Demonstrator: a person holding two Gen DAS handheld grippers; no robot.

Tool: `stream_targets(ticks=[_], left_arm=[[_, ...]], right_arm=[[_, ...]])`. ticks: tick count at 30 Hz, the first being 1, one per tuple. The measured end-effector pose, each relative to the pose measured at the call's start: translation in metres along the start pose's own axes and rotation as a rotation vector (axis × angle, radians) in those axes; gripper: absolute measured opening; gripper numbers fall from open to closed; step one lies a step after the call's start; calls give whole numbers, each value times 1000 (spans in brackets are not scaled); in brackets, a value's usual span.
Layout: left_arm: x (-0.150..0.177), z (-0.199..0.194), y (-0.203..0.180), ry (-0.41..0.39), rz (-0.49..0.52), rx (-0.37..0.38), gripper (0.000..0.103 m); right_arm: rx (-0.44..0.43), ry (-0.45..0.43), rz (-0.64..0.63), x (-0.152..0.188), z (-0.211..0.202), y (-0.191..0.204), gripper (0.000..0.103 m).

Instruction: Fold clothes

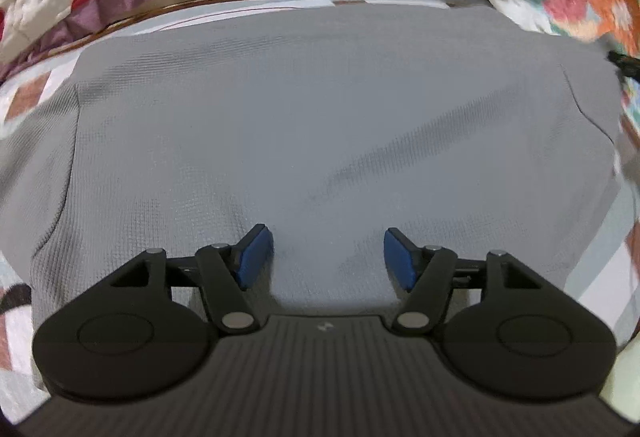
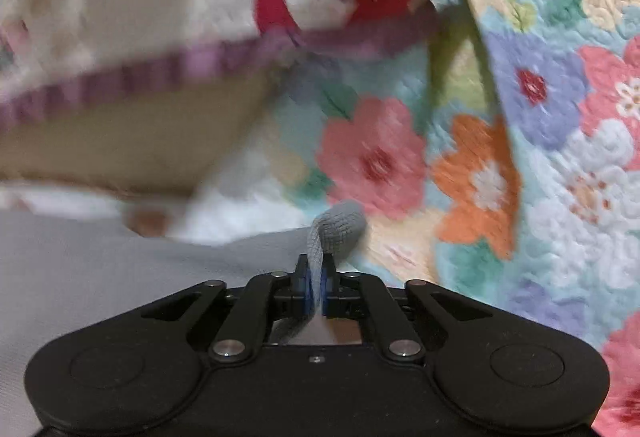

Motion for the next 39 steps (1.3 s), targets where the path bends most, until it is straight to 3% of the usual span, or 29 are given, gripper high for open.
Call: stream_targets(ticks=[3,5,7,9,12,15,17,18,20,21,22,24,27,31,32,35,39], left_arm=[[2,-3,-2,18,15,3,63],[2,-4,2,24,-27,27,64],[3,-6,5,25,-65,48,64],[4,-7,8,29,-88,56,64],[6,-9,9,42,-117,62,64],[10,-13,10,53,-158,73,64],[19,-19,13,59,-214,105,64],[24,-22,16,62,-249,129,64],[35,-31,23,64,-318,167,64],[38,-36,27,62,-337,163,64],[41,-44,32,57,-352,151,64],[42,-60,47,28,-370,119,65],[43,-81,87,-27,-448,59,67],[49,-100,152,-82,-604,-13,67],[52,-103,168,-89,-644,-34,67],[66,-101,210,-86,-762,-66,67],[65,-87,234,-63,-854,13,67]], right_arm=[[-13,122,105,19,17,-15,4],[-57,128,294,26,3,-28,16],[-166,149,487,39,-16,-34,38],[-305,173,622,56,-36,-31,43],[-474,239,677,76,-60,-10,47],[-580,285,668,89,-75,15,58],[-617,317,629,95,-78,36,58],[-594,310,562,96,-80,47,57],[-484,246,298,89,-91,72,11],[-428,209,173,85,-97,83,9],[-380,175,85,83,-102,91,9],[-329,184,44,84,-105,97,9],[-246,197,48,83,-113,96,30],[-177,120,-87,71,-150,113,43],[-214,91,-116,66,-160,121,45],[-447,49,-131,50,-188,153,50],[-789,53,-248,38,-216,231,50]])
Point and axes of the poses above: each gripper's, at about its wrist camera, not at the fingertips, and z roughly the way its jaws point, y to its left, x to its underside, the point moved 4 cm from there along z, roughly the way its jaws point, and after that the axes turned 4 degrees about y, right-handed, at the moved point
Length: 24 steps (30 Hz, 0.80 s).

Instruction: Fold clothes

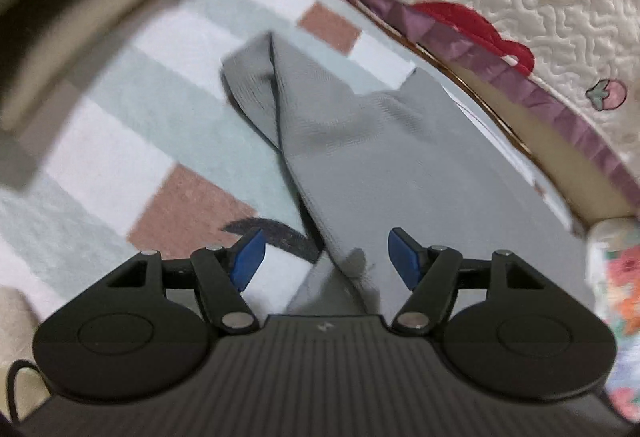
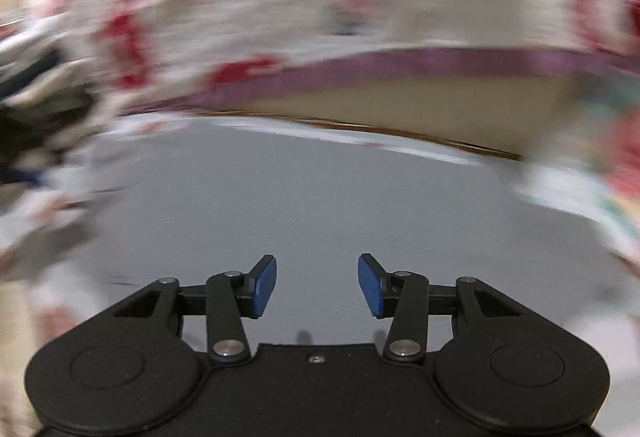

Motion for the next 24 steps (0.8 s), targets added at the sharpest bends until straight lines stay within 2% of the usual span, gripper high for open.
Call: stream_targets(ticks=[2,5,8,9,12,13,15,19,20,21,22,24], left_arm=[[-5,2,4,-27,-13,-12,67],[-2,-4,12,-136,-51,-45,67],[5,0,22,-186,-117,16,64],[7,0,26,-215,-144,10,58],[12,0,33,-274,-167,-83,54],[14,1,34,-277,-172,-82,54],[11,3,34,-265,-192,-30,54],[7,3,33,-252,-209,47,54],[6,3,34,-249,-211,54,54],[5,3,35,-248,-216,61,55],[5,3,38,-252,-226,64,55],[4,2,44,-266,-258,67,55]], right_arm=[[-135,23,-139,-11,21,48,50],[-272,40,-335,-24,44,114,50],[-352,67,-403,-43,67,158,50],[-366,78,-416,-49,75,169,51],[-340,119,-541,-50,100,193,51],[-323,120,-607,-49,107,199,51],[-275,109,-702,-48,121,211,51],[-250,121,-713,-53,150,222,49],[-259,120,-701,-57,153,221,47],[-272,136,-668,-63,156,217,31],[-282,146,-624,-71,160,211,9],[-320,142,-505,-88,160,193,9]])
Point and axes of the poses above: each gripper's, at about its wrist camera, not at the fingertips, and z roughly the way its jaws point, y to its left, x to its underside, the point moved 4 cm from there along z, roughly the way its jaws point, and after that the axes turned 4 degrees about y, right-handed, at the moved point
